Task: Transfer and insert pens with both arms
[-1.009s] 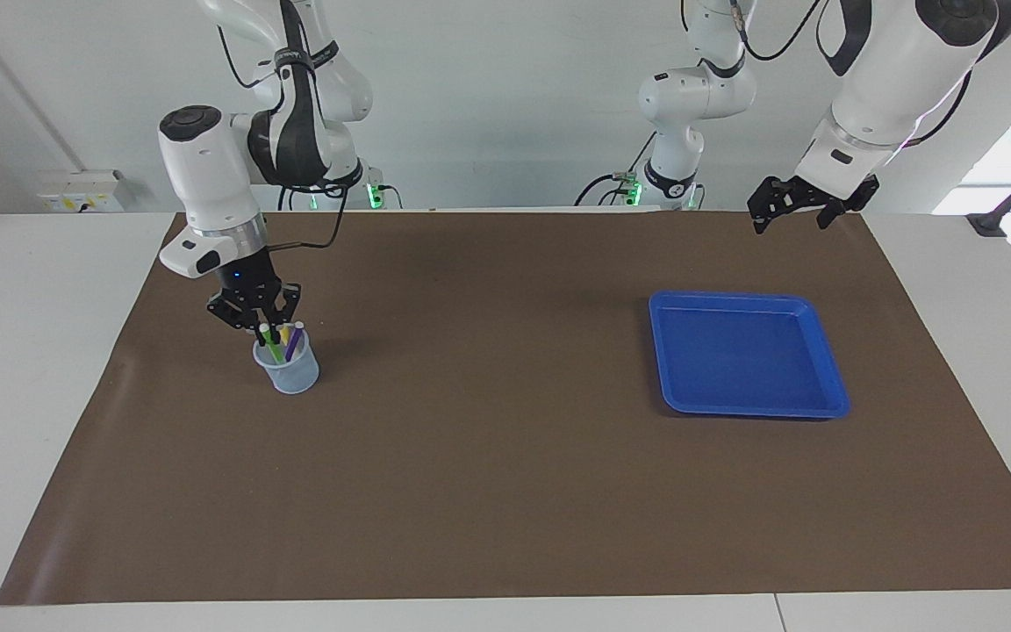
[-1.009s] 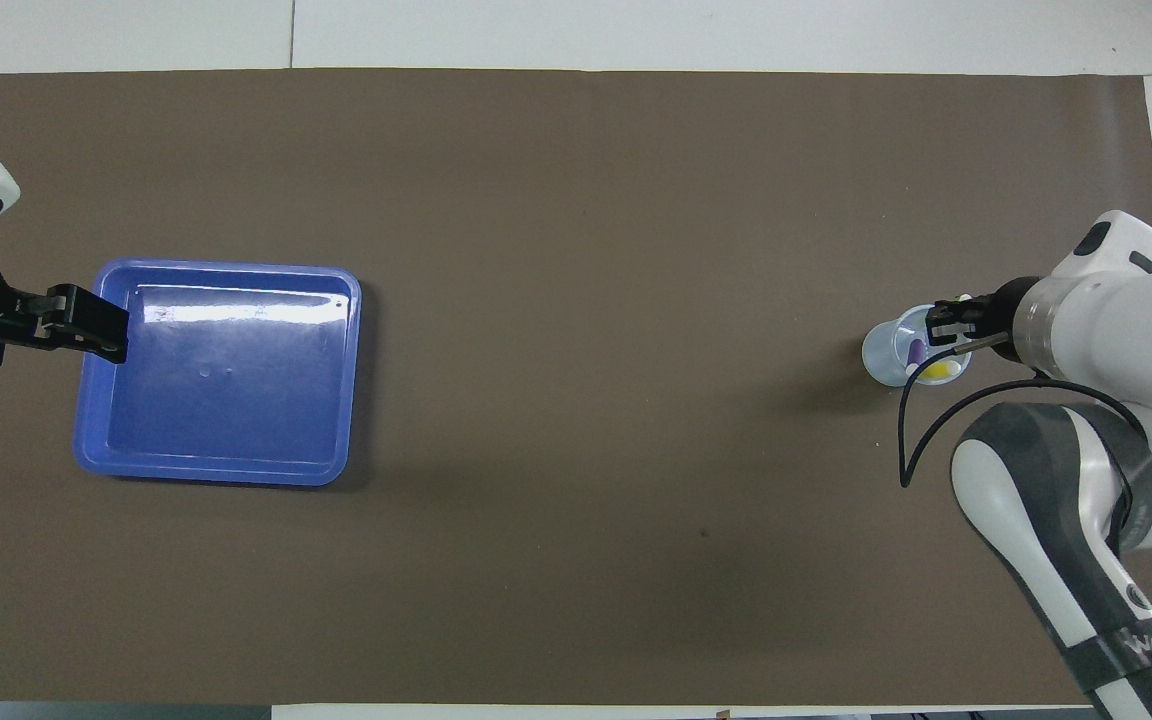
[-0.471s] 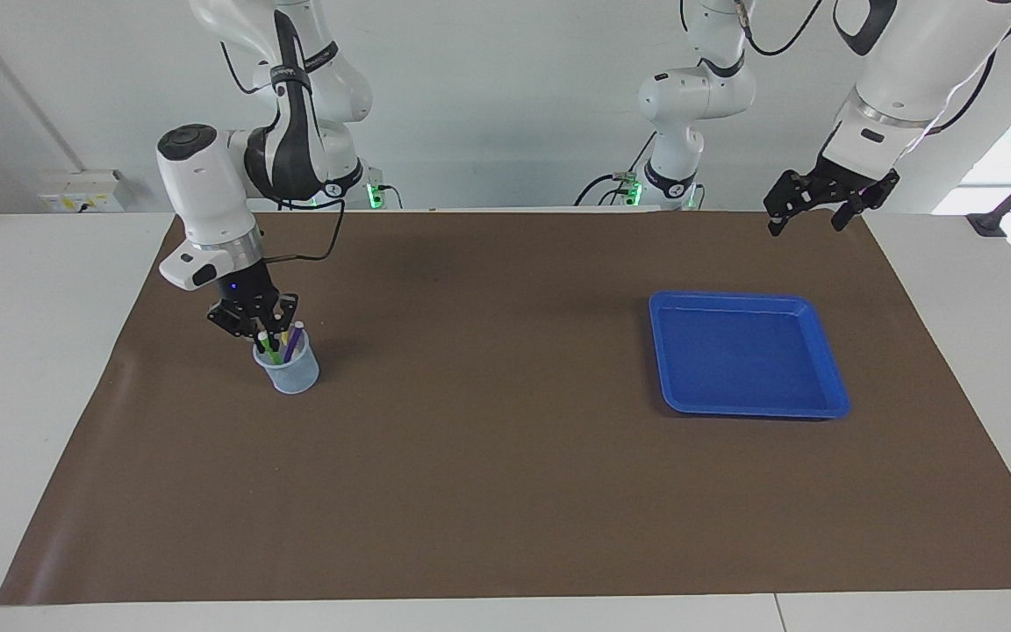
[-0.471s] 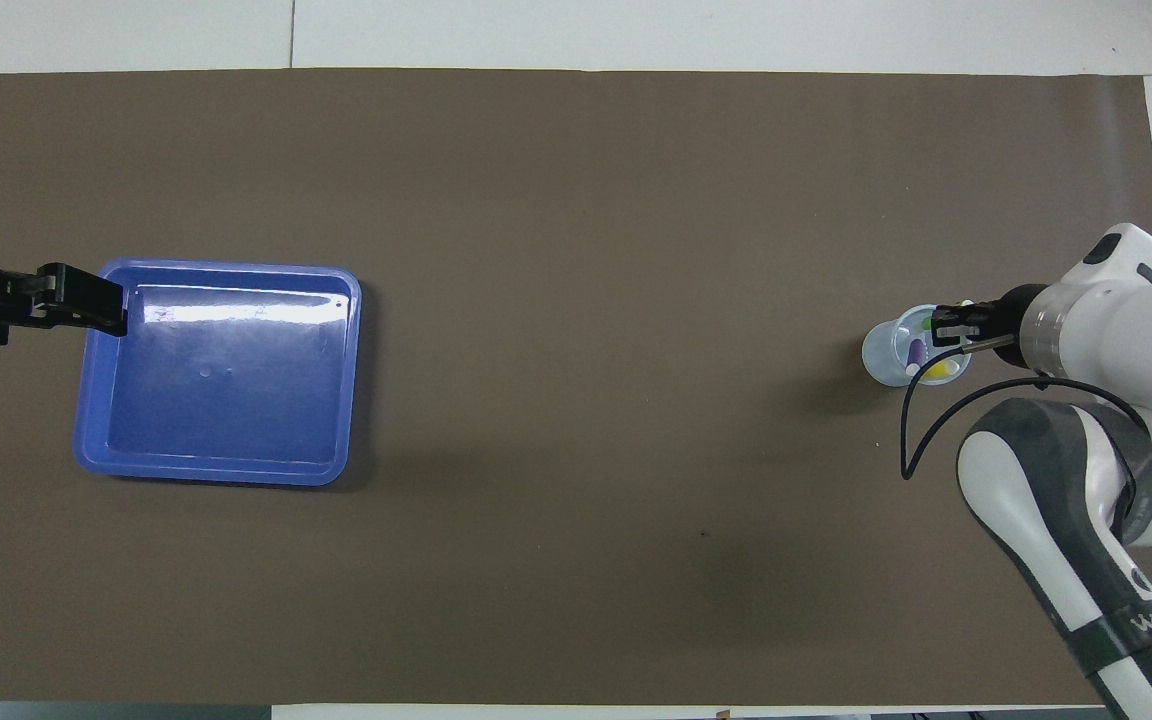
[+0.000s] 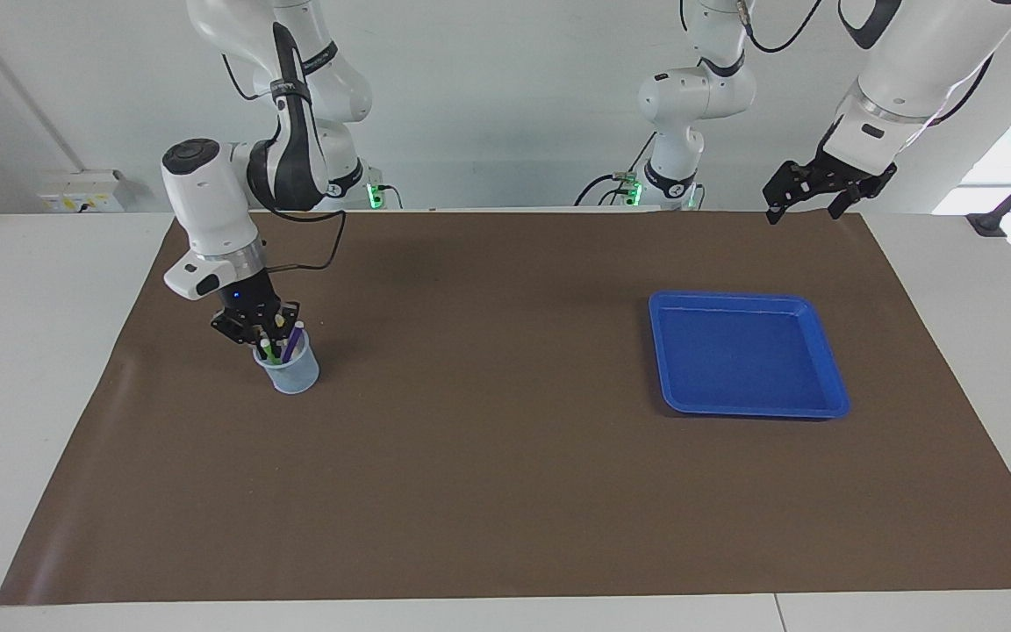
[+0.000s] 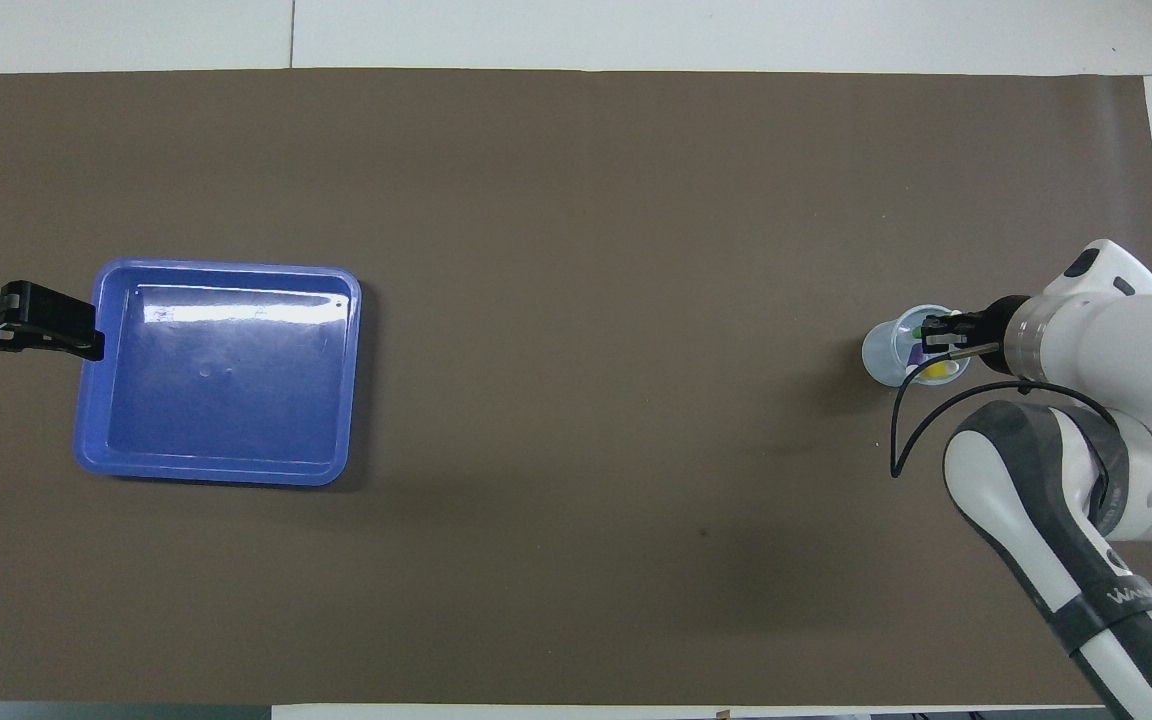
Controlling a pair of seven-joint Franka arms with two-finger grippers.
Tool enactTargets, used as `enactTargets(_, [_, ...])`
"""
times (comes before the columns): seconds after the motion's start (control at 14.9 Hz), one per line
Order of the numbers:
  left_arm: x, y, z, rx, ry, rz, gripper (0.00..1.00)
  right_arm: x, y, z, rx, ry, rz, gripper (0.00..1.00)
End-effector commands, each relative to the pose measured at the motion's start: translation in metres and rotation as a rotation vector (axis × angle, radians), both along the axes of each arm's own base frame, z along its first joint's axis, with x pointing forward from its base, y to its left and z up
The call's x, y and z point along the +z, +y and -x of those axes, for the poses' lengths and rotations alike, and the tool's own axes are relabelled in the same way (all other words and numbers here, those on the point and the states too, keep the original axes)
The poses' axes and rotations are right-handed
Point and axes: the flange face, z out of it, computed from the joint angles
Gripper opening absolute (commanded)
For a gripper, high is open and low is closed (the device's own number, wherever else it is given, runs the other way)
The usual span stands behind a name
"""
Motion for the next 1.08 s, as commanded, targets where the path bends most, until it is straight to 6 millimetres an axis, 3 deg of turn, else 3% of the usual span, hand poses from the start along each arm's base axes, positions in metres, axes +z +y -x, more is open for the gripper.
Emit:
enactTargets(0.0, [0.001,0.002,0.000,0.021,-0.024,0.028,1.00,-0.001,-0.003,0.003,-0.014,-0.015,-0.005,0.00])
enactTargets(0.2, [0.000,0.003,0.001,0.012,-0.023,0.027,1.00,-0.002,-0.003,0.003,-0.019,-0.012,-0.006,0.00])
enactTargets(0.47, [-0.004,0.000,-0.002,0.002,-0.018,0.013,1.00,-0.002,-0.003,0.003,-0.020,-0.012,-0.006,0.72])
enactTargets(0.67, [-0.004,-0.005,-0.002,-0.015,-0.020,-0.012,1.00,0.000,-0.004,0.003,-0.020,-0.014,-0.006,1.00])
enactTargets(1.01, [-0.003,-0.004,-0.002,-0.012,-0.027,-0.021,1.00,0.019,-0.006,-0.009,-0.016,-0.016,-0.008,1.00])
